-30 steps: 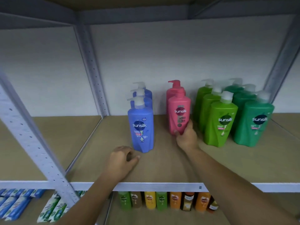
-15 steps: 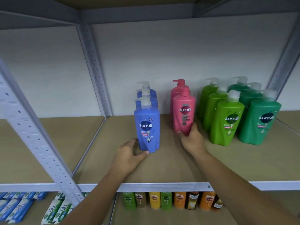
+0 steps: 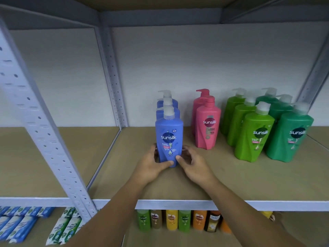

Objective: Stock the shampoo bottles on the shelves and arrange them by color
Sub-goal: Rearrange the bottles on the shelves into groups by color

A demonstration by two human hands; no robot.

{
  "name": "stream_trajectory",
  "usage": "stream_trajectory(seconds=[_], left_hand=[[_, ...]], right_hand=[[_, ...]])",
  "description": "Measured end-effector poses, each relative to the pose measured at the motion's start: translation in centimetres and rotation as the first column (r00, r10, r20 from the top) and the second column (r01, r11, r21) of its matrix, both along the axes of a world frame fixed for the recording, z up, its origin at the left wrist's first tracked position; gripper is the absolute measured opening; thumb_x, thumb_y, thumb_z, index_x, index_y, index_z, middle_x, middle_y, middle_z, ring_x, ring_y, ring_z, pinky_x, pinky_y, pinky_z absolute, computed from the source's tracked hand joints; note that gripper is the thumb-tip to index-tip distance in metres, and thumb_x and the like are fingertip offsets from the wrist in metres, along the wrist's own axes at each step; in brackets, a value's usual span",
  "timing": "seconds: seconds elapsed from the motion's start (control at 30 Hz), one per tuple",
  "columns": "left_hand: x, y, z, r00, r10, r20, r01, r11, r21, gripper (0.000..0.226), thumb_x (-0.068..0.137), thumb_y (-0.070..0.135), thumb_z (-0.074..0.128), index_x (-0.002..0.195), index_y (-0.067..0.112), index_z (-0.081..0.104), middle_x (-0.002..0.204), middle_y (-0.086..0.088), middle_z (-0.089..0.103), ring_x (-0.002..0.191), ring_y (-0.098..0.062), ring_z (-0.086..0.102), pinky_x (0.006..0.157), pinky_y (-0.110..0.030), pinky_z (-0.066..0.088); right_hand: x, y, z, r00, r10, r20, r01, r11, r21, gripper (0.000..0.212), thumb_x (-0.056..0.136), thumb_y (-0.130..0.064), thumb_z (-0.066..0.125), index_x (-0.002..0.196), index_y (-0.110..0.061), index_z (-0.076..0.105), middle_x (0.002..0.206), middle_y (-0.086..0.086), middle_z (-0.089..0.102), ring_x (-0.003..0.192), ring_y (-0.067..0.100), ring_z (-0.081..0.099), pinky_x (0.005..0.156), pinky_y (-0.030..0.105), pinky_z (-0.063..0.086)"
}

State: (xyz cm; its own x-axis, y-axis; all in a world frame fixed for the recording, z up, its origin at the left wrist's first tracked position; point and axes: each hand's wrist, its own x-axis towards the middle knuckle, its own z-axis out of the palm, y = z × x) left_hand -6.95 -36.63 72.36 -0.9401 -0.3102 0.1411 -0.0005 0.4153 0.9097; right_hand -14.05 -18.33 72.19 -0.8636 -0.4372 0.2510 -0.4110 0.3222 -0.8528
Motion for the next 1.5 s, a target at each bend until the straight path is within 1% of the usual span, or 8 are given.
stream_trajectory(seconds=[0.17, 0.4, 0.6, 0.77, 0.9, 1.17, 1.3, 1.5], left_hand=[[-0.5, -0.1, -0.4, 0.999, 0.049, 0.001, -0.049, 0.999, -0.001, 0.070, 0.063, 0.041, 0.090, 0.123, 0.039, 0.053, 0.114, 0.021, 0.069, 0.107, 0.004, 0.064, 0.098, -0.033, 0.053], [-0.6, 0.2, -0.5, 0.995, 0.095, -0.010, -0.095, 0.994, -0.048, 0.068, 0.068, 0.038, 0.090, 0.125, 0.036, 0.053, 0.114, 0.023, 0.067, 0.103, 0.014, 0.059, 0.080, -0.007, 0.045], [-0.4, 0.3, -0.5, 0.994, 0.107, -0.007, -0.107, 0.991, -0.082, 0.068, 0.070, 0.044, 0.088, 0.127, 0.039, 0.051, 0.116, 0.027, 0.066, 0.104, 0.018, 0.057, 0.075, 0.000, 0.041], [-0.5, 0.1, -0.9, 0.993, 0.112, 0.024, -0.105, 0.977, -0.186, 0.067, 0.074, 0.047, 0.082, 0.132, 0.038, 0.049, 0.120, 0.024, 0.066, 0.111, 0.004, 0.060, 0.084, -0.014, 0.046], [-0.6, -0.2, -1.4, 0.988, 0.144, 0.059, -0.122, 0.952, -0.281, 0.068, 0.073, 0.053, 0.073, 0.134, 0.042, 0.044, 0.124, 0.020, 0.066, 0.120, -0.012, 0.057, 0.097, -0.039, 0.051], [-0.7, -0.3, -1.8, 0.985, 0.160, 0.072, -0.123, 0.922, -0.367, 0.063, 0.087, 0.050, 0.067, 0.142, 0.036, 0.039, 0.125, 0.012, 0.067, 0.121, -0.023, 0.051, 0.094, -0.037, 0.047], [-0.6, -0.4, -1.8, 0.980, 0.163, 0.111, -0.103, 0.902, -0.419, 0.060, 0.089, 0.056, 0.060, 0.142, 0.035, 0.039, 0.118, 0.009, 0.068, 0.122, -0.029, 0.048, 0.094, -0.041, 0.048], [0.2, -0.5, -1.9, 0.977, 0.140, 0.161, -0.039, 0.860, -0.509, 0.065, 0.092, 0.060, 0.050, 0.147, 0.029, 0.036, 0.125, 0.005, 0.061, 0.125, -0.030, 0.047, 0.094, -0.040, 0.048]], right_hand=[[-0.3, -0.5, -0.4, 0.999, -0.017, -0.032, 0.018, 1.000, 0.022, 0.041, 0.094, -0.029, 0.067, 0.134, -0.023, 0.057, 0.120, -0.013, 0.070, 0.110, -0.004, 0.063, 0.101, 0.031, 0.051], [0.2, -0.5, -0.1, 0.998, 0.026, -0.055, -0.021, 0.995, 0.095, 0.046, 0.099, -0.029, 0.060, 0.143, -0.025, 0.048, 0.133, -0.015, 0.063, 0.119, -0.004, 0.057, 0.090, -0.001, 0.037], [0.5, -0.5, -0.1, 0.992, 0.037, -0.123, -0.021, 0.992, 0.127, 0.043, 0.099, -0.025, 0.058, 0.142, -0.027, 0.049, 0.130, -0.020, 0.062, 0.118, 0.001, 0.058, 0.090, 0.002, 0.038], [0.5, -0.2, -0.7, 0.986, 0.024, -0.163, 0.007, 0.983, 0.186, 0.043, 0.098, -0.030, 0.054, 0.141, -0.035, 0.048, 0.133, -0.021, 0.060, 0.122, 0.011, 0.057, 0.102, 0.032, 0.047], [0.5, -0.2, -0.8, 0.987, 0.017, -0.161, 0.020, 0.975, 0.221, 0.049, 0.097, -0.035, 0.052, 0.145, -0.034, 0.044, 0.135, -0.018, 0.060, 0.123, 0.013, 0.056, 0.103, 0.035, 0.047], [0.7, -0.1, -0.4, 0.992, 0.040, -0.117, -0.004, 0.957, 0.291, 0.054, 0.097, -0.039, 0.051, 0.149, -0.036, 0.037, 0.138, -0.012, 0.059, 0.127, 0.013, 0.054, 0.104, 0.035, 0.047], [0.9, 0.8, 0.0, 0.987, 0.074, -0.143, -0.008, 0.910, 0.414, 0.060, 0.101, -0.036, 0.052, 0.155, -0.023, 0.032, 0.151, -0.004, 0.049, 0.138, 0.018, 0.044, 0.111, 0.026, 0.035], [1.3, 3.3, -0.5, 0.961, 0.127, -0.247, 0.057, 0.779, 0.624, 0.061, 0.102, -0.047, 0.044, 0.154, -0.016, 0.036, 0.158, 0.004, 0.038, 0.145, 0.019, 0.033, 0.122, 0.036, 0.019]])
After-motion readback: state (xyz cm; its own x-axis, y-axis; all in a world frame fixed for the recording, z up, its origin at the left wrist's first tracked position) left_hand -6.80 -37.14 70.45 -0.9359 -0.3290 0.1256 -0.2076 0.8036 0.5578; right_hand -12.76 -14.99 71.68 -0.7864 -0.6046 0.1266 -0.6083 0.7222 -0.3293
